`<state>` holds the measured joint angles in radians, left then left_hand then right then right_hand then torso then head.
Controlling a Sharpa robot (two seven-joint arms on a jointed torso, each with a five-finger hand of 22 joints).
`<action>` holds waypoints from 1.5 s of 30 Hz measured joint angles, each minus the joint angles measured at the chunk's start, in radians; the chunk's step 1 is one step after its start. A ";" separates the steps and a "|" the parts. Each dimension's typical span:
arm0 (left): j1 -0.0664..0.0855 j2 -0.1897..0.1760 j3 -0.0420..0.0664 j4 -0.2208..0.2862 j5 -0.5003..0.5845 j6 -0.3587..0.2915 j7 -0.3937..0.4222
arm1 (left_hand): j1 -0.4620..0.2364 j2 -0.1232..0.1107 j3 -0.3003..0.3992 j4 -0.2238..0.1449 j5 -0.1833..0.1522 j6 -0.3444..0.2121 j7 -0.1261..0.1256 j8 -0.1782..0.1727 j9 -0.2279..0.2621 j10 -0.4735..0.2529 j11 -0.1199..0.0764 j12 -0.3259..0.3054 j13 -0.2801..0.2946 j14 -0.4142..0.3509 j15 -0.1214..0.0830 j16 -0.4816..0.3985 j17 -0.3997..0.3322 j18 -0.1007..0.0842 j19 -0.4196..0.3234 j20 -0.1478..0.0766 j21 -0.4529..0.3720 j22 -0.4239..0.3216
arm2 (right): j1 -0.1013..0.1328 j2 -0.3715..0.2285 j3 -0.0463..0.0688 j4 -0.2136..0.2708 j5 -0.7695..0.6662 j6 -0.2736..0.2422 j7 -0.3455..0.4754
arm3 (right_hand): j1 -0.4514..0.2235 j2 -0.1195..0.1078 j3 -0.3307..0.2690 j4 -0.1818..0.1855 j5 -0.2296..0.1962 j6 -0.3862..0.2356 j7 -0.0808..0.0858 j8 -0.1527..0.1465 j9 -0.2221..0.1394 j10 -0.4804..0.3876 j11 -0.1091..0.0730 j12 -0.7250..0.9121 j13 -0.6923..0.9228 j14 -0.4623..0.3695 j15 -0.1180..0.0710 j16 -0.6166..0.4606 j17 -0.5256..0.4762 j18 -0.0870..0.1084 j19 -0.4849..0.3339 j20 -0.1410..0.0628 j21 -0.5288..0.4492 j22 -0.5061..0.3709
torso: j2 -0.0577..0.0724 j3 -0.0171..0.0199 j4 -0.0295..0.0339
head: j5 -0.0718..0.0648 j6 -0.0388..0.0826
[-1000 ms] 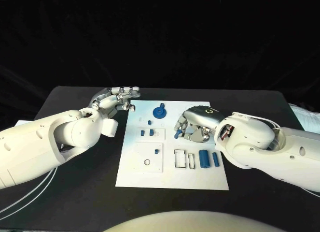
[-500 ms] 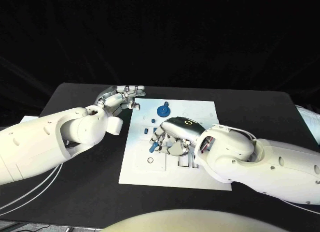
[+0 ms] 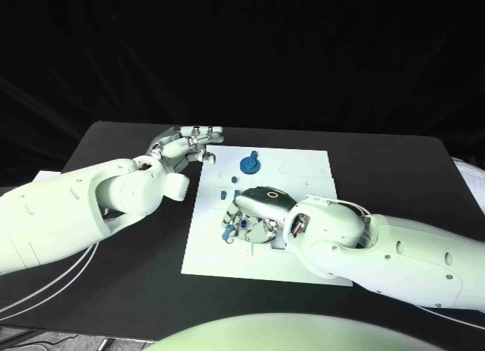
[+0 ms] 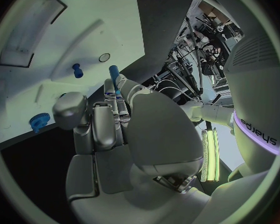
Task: Assemble the parts on the task board
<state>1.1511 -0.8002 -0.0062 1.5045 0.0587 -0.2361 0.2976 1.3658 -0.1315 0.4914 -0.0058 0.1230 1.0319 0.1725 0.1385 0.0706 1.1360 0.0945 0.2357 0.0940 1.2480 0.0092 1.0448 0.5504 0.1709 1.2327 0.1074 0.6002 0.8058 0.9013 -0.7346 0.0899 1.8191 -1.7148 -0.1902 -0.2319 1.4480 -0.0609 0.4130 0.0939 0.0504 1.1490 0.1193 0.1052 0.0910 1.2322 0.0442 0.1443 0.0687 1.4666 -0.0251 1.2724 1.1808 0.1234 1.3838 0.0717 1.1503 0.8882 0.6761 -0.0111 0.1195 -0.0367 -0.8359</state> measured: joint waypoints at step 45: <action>0.000 0.000 0.000 -0.001 0.000 0.002 -0.002 | 0.000 0.000 0.000 0.000 0.000 0.000 0.000 0.000 0.000 0.000 0.000 0.000 0.001 -0.003 -0.003 0.000 0.000 0.000 0.000 0.000 0.000 0.000 | -0.004 0.048 -0.033 -0.047 -0.130 0.081 -0.044 | -0.084 -0.078 -0.060 0.026 0.016 -0.152 0.039 -0.042 -0.022 -0.149 0.051 -0.076 -0.007 -0.001 0.022 0.000 -0.001 0.000 -0.014 0.015 -0.020 -0.027 | -0.001 0.0003 -0.0010 | -0.002 -0.010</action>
<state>1.1509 -0.8001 -0.0062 1.5031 0.0585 -0.2339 0.2956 1.3658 -0.1315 0.4914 -0.0058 0.1230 1.0320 0.1725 0.1385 0.0705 1.1359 0.0946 0.2357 0.0947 1.2448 0.0060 1.0448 0.5506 0.1709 1.2327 0.1074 0.6002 0.8060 0.8973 -0.6863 0.0568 1.7716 -1.8445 -0.1093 -0.2763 1.3640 -0.1387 0.3533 0.1198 0.0660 0.9968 0.1578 0.0632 0.0685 1.0835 0.0956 0.0687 0.0620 1.4660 -0.0031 1.2723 1.1793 0.1234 1.3694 0.0862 1.1301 0.8611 0.6747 -0.0108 0.1185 -0.0384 -0.8460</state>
